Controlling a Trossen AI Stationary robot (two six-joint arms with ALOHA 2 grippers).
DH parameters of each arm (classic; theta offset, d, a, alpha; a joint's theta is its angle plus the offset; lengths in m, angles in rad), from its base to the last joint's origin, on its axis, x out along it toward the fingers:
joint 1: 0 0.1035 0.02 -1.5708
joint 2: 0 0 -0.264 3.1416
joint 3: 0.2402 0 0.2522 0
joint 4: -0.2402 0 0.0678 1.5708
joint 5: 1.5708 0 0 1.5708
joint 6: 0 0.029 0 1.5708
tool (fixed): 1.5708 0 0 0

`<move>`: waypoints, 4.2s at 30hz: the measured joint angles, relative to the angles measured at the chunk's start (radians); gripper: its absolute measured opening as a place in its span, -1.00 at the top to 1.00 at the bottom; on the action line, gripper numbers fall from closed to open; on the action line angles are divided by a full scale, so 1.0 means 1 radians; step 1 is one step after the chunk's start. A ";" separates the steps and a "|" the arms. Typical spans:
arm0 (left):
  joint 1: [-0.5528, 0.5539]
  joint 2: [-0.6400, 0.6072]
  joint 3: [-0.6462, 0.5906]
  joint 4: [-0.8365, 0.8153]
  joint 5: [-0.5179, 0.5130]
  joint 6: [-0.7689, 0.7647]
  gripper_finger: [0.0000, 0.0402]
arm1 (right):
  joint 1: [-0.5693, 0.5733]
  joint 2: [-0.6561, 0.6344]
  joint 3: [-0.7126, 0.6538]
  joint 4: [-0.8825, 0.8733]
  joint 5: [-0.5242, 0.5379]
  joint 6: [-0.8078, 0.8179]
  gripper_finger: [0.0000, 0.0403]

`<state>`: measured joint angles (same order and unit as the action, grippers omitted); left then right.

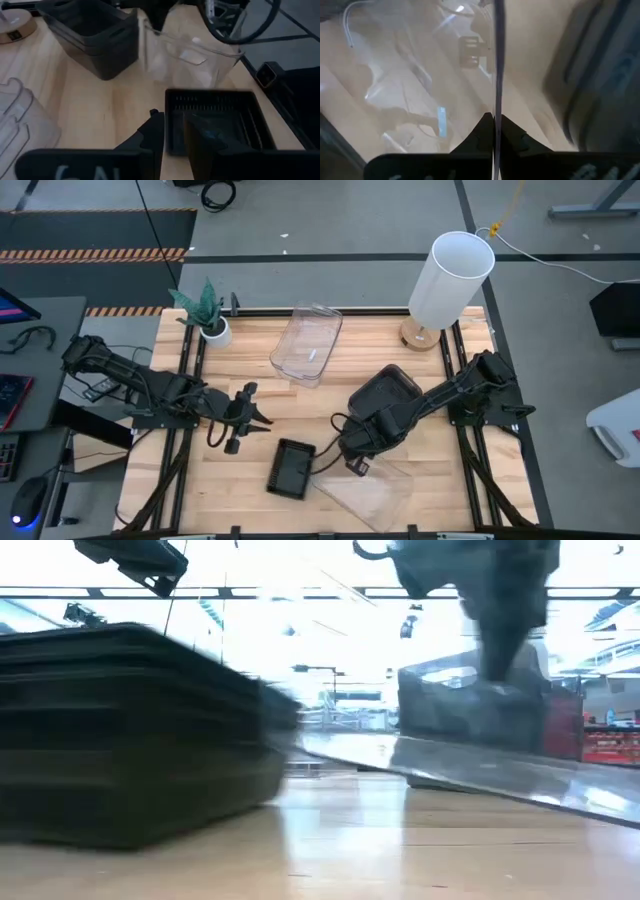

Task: Stack baskets by color
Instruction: Stack the bottom transparent bin on the top of the top transparent bin

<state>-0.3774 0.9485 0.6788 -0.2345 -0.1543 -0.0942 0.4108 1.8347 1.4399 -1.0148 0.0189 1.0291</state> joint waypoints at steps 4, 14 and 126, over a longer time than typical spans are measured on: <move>-0.042 0.000 0.000 -0.003 0.005 0.032 0.60 | -0.020 0.002 0.000 0.068 0.030 0.001 0.96; -0.150 0.023 0.001 -0.005 -0.117 -0.022 0.47 | -0.067 0.014 0.000 0.072 0.022 0.018 0.85; -0.136 0.814 0.740 -0.310 -0.044 0.700 0.94 | -0.082 -1.519 -1.271 1.202 0.301 -0.868 0.88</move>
<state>-0.5132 1.7621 1.4193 -0.5444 -0.1981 0.6060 0.3290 0.3157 0.1692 0.1868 0.3199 0.1608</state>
